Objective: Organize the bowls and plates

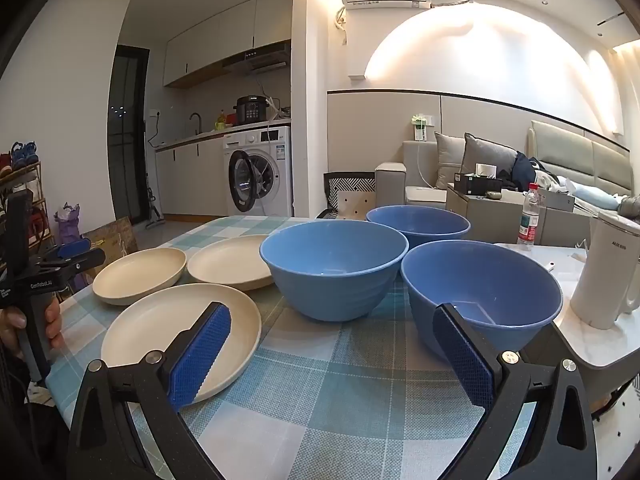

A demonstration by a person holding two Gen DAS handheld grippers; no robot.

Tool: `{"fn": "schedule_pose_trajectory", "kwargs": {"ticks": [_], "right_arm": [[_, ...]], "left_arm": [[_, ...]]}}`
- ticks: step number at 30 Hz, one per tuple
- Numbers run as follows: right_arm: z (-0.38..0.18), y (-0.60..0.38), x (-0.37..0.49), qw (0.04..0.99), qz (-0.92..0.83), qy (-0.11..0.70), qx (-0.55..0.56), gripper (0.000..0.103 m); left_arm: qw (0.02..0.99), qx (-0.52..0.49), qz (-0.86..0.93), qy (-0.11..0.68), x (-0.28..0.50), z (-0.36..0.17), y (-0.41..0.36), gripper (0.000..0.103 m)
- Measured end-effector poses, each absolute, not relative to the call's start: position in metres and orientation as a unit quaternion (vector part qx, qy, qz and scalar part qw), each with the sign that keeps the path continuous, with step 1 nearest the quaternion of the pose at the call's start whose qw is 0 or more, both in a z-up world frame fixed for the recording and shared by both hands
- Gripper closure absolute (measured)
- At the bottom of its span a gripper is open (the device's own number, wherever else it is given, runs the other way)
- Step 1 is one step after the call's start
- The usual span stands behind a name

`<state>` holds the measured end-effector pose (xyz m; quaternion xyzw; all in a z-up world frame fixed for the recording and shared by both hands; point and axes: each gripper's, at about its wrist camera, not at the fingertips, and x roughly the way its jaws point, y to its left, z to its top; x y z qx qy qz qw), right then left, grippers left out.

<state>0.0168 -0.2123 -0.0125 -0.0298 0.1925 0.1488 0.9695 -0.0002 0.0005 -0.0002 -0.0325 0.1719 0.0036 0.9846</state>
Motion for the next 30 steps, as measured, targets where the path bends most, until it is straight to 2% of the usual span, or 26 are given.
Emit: {"fn": "schedule_pose_trajectory", "kwargs": {"ticks": [30], "right_arm": [[-0.0122, -0.2114, 0.0163, 0.97, 0.148, 0.19, -0.035, 0.0]], "left_arm": [[0.985, -0.029, 0.007, 0.171, -0.0006, 0.0012, 0.0023, 0.0]]}}
